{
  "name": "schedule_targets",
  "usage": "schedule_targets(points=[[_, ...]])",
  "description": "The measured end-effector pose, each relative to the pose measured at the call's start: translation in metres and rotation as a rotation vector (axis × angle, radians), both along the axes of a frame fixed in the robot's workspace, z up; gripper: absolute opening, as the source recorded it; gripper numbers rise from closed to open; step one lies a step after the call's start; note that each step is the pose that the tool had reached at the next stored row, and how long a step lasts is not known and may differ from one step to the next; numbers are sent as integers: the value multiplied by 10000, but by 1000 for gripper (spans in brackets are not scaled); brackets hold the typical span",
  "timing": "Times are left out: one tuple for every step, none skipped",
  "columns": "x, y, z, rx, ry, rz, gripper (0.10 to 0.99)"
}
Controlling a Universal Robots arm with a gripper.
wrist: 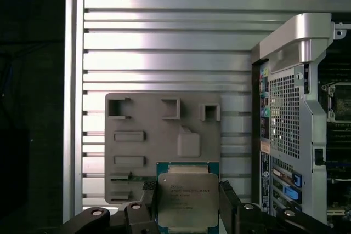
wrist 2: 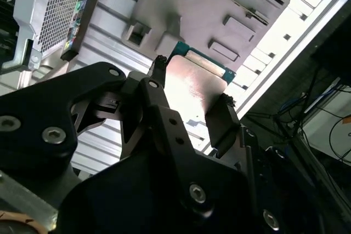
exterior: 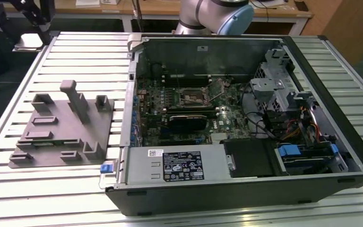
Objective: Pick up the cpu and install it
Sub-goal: 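Pick up the cpu and move it towards the insertion slot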
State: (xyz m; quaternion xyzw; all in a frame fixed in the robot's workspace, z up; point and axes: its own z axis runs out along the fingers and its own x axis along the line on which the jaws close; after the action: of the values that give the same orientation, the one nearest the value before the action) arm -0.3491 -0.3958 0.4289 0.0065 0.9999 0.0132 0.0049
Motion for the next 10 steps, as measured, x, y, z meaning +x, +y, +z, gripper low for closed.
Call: schedule_targets(points=[[22, 0, 0, 0, 2, 0, 541], [44, 0, 0, 0, 3, 0, 541], [65, 0, 0, 0, 5, 0, 541], [86, 0, 0, 0, 6, 1, 541], [107, 0, 0, 0, 8, 0, 541], [128, 0, 1, -1, 10, 0, 541], [151, 0, 1, -1, 13, 0, 541], [172, 0, 0, 0, 14, 0, 541], [194, 0, 0, 0, 16, 0, 541], [217, 0, 0, 0, 18, -1, 541]])
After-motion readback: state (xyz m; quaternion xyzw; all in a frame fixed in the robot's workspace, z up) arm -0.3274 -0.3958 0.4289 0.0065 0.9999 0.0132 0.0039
